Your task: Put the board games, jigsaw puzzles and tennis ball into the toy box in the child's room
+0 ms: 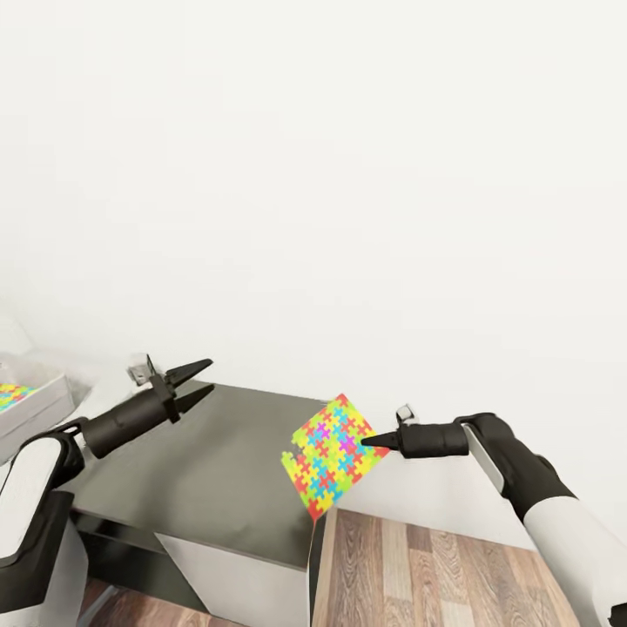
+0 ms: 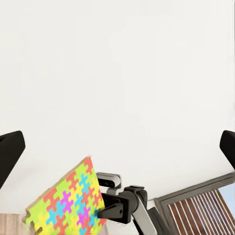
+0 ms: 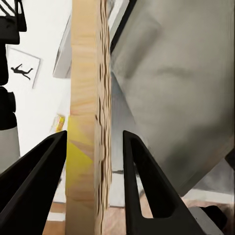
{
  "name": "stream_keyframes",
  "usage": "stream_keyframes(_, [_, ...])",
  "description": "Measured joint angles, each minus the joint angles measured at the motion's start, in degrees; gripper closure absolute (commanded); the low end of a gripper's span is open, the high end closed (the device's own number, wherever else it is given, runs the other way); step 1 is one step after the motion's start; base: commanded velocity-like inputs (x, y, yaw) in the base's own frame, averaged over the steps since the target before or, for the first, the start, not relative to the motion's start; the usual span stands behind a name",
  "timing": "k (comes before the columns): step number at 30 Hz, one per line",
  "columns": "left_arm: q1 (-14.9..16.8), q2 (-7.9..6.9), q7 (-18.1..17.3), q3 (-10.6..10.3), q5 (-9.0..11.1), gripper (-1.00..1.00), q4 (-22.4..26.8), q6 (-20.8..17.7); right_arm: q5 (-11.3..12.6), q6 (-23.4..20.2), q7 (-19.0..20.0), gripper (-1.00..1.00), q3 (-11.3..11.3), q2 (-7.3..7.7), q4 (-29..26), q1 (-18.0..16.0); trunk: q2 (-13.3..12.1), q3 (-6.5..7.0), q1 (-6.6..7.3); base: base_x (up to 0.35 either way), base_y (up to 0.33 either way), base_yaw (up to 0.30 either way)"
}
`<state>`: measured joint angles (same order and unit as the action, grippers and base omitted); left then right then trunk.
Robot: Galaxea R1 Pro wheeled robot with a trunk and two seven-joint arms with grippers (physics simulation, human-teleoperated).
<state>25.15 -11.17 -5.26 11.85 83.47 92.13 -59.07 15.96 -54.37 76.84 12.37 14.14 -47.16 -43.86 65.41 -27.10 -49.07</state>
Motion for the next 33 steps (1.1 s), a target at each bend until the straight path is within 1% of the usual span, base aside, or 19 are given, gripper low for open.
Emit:
stream_keyframes(2, [0.1, -0.14, -0.1, 0.1, 0.1, -1.00, 0.0, 0.1, 0.0, -0.5, -1.1, 1.00, -0.5, -0.05, -1.3, 0.1, -0.8, 0.55, 0.44, 0.000, 0.000, -0.042])
stream_keyframes(5, [0.2, -0.48, -0.3, 0.3, 0.3, -1.00, 0.0, 0.1, 0.1, -0.8, -1.9, 1.00, -0.8, -0.05, -2.3, 0.1, -2.0, 1.37, 1.10, 0.000, 0.000, -0.053])
stream_keyframes(7, [0.1, -0.81, -0.5, 1.5, 0.5, -1.00, 0.0, -0.1, 0.1, -1.4, -2.1, 1.00, -1.0, 0.03, -3.5, 0.1, -2.8, 1.91, 1.54, 0.000, 0.000, -0.057])
stream_keyframes(8, [0.0, -1.03, -0.5, 2.5, 0.9, -1.00, 0.0, -0.2, 0.3, -2.7, -2.2, 1.00, -1.1, 0.08, -4.7, 0.1, -3.2, 2.19, 1.76, 0.000, 0.000, -0.059])
stream_keyframes(9, [0.0, -1.16, -0.5, 2.9, 1.2, -1.00, 0.0, -0.3, 0.2, -3.5, -2.3, 1.00, -1.2, 0.13, -5.6, 0.1, -3.6, 2.46, 1.98, 0.000, 0.000, -0.064])
stream_keyframes(10, [-0.2, -1.49, -0.6, 3.4, 1.6, -1.00, 0.0, -0.3, 0.5, -5.1, -2.3, 1.00, -1.4, 0.28, -7.8, 0.2, -4.0, 2.74, 2.20, 0.000, 0.000, -0.068])
stream_keyframes(11, [-0.2, -1.72, -0.6, 3.6, 1.8, -1.00, 0.0, -0.4, 0.4, -5.4, -2.4, 1.00, -1.5, 0.40, -9.2, 0.2, -4.4, 3.01, 2.42, 0.000, 0.000, -0.080])
stream_keyframes(12, [-0.5, -2.73, -0.5, 4.4, 2.5, -1.00, 0.0, -0.4, 0.1, -5.2, -2.2, 1.00, -3.6, 2.23, -16.6, 1.8, -4.8, 3.28, 2.64, 0.000, 0.000, -0.084])
stream_keyframes(13, [-0.5, -2.86, -0.4, 4.5, 2.9, -1.00, 0.0, -0.4, 0.6, -5.4, -2.2, 1.00, -4.1, 2.58, -18.9, 2.1, -5.2, 3.56, 2.86, 0.000, 0.000, -0.086])
stream_keyframes(15, [-0.6, -2.98, -0.2, 4.3, 4.0, -1.00, 0.0, -0.4, 0.4, -5.4, -2.2, 1.00, -5.2, 2.91, -21.0, 2.5, -6.0, 4.10, 3.30, 0.000, 0.000, -0.089])
stream_keyframes(17, [-0.6, -2.98, -0.1, 4.2, 4.3, -1.00, 0.0, -0.4, 0.3, -5.4, -2.2, 1.00, -5.6, 2.90, -21.5, 2.6, -6.8, 4.64, 3.73, 0.000, 0.000, -0.090])
stream_keyframes(24, [-0.6, -3.14, -0.1, 4.6, 4.6, -1.00, 0.0, -0.5, 0.3, -5.4, -2.3, 1.00, -5.8, 2.93, -22.6, 2.6, -9.6, 6.42, 5.27, 0.000, 0.000, -0.064])
stream_keyframes(27, [-0.9, -3.81, -0.1, 4.7, 4.8, -1.00, 0.0, -0.6, 0.3, -5.4, -2.3, 1.00, -5.8, 3.03, -24.7, 3.0, -10.8, 7.02, 5.93, 0.000, 0.000, 0.021])
stream_keyframes(29, [-1.2, -4.14, -0.1, 4.8, 6.3, -1.00, 0.0, -0.7, 0.3, -5.4, -2.3, 1.00, -5.8, 3.08, -25.3, 3.2, -11.6, 7.42, 6.37, 0.000, 0.000, 0.148])
stream_keyframes(30, [-1.5, -4.42, -0.2, 4.8, 7.9, -1.00, 0.0, -0.7, 0.3, -5.4, -2.3, 1.00, -5.8, 3.12, -25.6, 3.3, -12.0, 7.63, 6.59, 0.000, 0.000, 0.199])
stream_keyframes(31, [-1.7, -4.64, -0.2, 4.9, 8.8, -1.00, 0.0, -0.7, 0.3, -5.4, -2.3, 1.00, -5.8, 3.14, -25.7, 3.3, -12.4, 7.84, 6.81, 0.000, 0.000, 0.231])
stream_keyframes(33, [-3.0, -6.08, -0.4, 5.0, 11.6, -1.00, 0.0, -0.6, 0.4, -5.4, -2.2, 1.00, -6.0, 3.22, -25.9, 3.4, -13.2, 8.26, 7.25, 0.000, 0.000, 0.263])
